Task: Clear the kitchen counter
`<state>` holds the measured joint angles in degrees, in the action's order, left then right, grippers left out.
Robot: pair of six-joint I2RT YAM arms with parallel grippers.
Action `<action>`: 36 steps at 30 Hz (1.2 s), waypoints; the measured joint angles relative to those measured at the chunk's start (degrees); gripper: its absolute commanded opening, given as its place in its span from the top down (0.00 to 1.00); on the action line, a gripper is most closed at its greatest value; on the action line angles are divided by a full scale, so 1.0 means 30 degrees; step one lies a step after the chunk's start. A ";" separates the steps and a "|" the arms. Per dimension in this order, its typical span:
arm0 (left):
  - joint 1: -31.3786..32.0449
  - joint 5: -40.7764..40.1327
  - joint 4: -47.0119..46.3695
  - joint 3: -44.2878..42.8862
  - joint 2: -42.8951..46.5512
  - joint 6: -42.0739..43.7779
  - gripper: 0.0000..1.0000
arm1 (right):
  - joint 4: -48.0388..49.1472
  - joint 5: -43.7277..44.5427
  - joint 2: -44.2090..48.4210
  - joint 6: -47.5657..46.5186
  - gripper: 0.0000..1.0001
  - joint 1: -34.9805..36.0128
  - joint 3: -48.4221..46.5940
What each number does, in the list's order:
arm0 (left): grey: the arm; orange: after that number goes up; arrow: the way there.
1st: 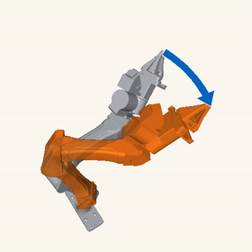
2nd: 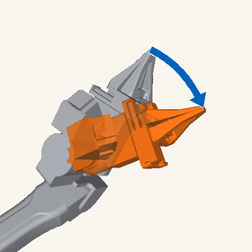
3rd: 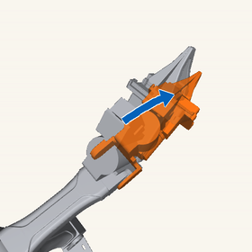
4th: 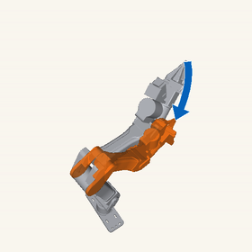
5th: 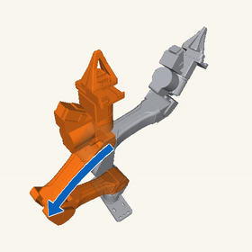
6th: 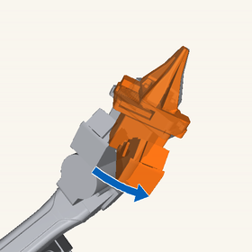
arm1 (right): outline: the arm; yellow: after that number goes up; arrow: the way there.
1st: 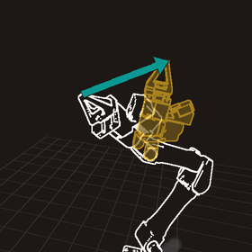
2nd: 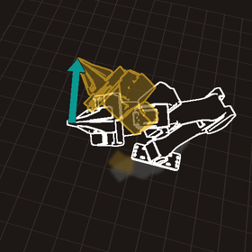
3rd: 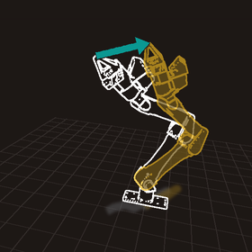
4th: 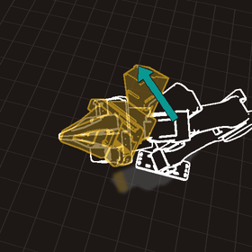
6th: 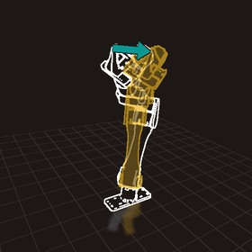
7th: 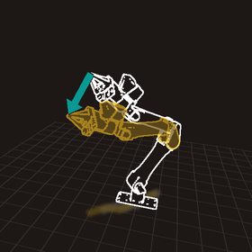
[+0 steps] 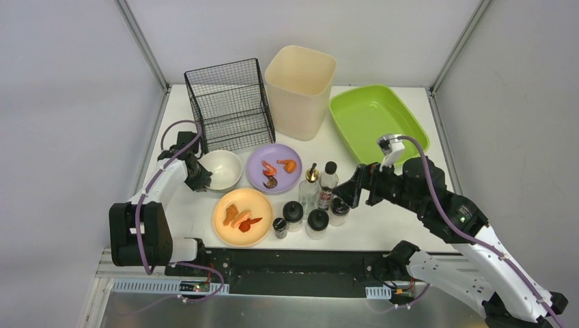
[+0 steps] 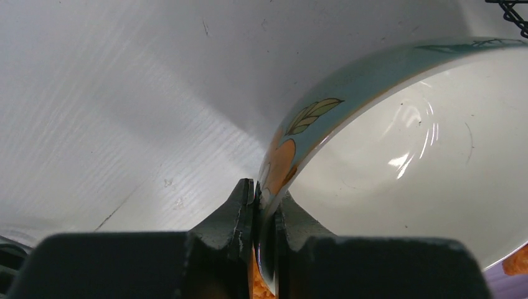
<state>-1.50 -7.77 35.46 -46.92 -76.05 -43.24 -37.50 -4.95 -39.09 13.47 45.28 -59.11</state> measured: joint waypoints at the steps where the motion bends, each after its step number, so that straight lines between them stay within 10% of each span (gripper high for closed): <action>1: -0.0015 0.0036 -0.0044 0.0066 0.0080 -0.0007 1.00 | 0.0000 0.0000 -0.0029 0.0000 0.03 0.0007 0.0000; 36: 0.0015 0.4073 0.5326 -0.4619 0.7555 0.2484 1.00 | -0.3330 0.2368 -0.5413 -0.0532 0.04 0.0036 -0.9143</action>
<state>-1.45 4.45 51.44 -60.77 -53.39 -35.79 -47.48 2.15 -55.33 11.88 45.39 -86.54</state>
